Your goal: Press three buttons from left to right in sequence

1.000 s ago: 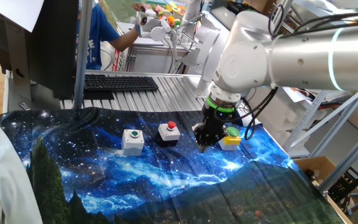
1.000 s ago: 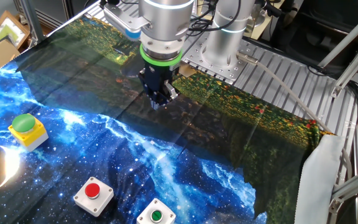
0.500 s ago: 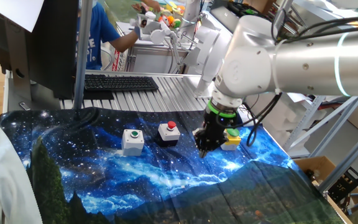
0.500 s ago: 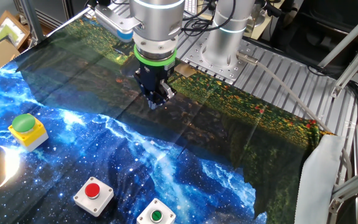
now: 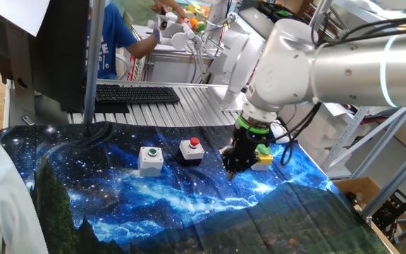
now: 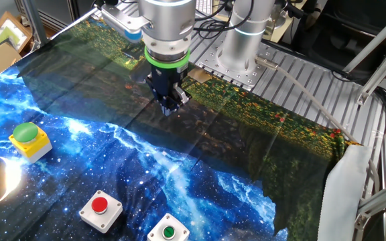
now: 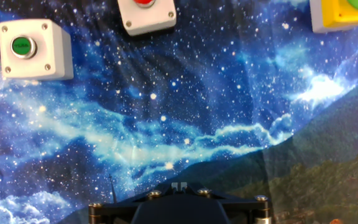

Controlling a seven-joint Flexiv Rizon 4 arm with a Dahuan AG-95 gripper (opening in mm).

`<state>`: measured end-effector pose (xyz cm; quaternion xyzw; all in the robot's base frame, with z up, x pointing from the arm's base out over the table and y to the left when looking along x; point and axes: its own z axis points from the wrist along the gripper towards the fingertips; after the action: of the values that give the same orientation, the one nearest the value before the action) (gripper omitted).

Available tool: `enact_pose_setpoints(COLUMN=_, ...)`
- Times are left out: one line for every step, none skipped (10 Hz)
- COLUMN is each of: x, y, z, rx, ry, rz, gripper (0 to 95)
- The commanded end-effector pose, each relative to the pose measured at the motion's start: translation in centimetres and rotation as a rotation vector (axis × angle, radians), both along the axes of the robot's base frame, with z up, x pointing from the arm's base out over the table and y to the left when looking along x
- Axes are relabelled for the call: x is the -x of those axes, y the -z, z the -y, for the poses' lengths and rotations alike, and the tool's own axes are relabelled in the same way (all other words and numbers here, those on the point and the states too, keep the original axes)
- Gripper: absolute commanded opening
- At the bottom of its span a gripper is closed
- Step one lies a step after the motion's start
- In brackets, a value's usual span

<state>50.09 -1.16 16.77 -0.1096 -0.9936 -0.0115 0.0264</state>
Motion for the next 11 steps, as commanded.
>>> enact_pose_setpoints(x=0.08, y=-0.08, z=0.01, rx=0.01, ry=0.031, rz=0.02, gripper=0.0)
enact_pose_setpoints(x=0.08, y=-0.08, z=0.01, rx=0.009, ry=0.033, rz=0.027, gripper=0.0)
enact_pose_setpoints(x=0.08, y=-0.08, z=0.01, rx=0.01, ry=0.043, rz=0.022, gripper=0.0)
enact_pose_setpoints(x=0.08, y=-0.08, z=0.01, rx=0.031, ry=0.043, rz=0.018, gripper=0.0)
enact_pose_setpoints(x=0.08, y=-0.08, z=0.01, rx=0.052, ry=0.038, rz=0.017, gripper=0.0)
enact_pose_setpoints(x=0.08, y=-0.08, z=0.01, rx=0.014, ry=-0.014, rz=0.0, gripper=0.0)
enact_pose_setpoints(x=0.08, y=-0.08, z=0.01, rx=0.033, ry=0.03, rz=0.007, gripper=0.0)
enact_pose_setpoints(x=0.08, y=-0.08, z=0.01, rx=0.084, ry=0.052, rz=0.032, gripper=0.0)
enact_pose_setpoints(x=0.08, y=-0.08, z=0.01, rx=0.08, ry=0.06, rz=0.029, gripper=0.0)
enact_pose_setpoints(x=0.08, y=-0.08, z=0.01, rx=0.079, ry=0.061, rz=0.029, gripper=0.0)
enact_pose_setpoints(x=0.08, y=-0.08, z=0.01, rx=0.079, ry=0.064, rz=0.03, gripper=0.0)
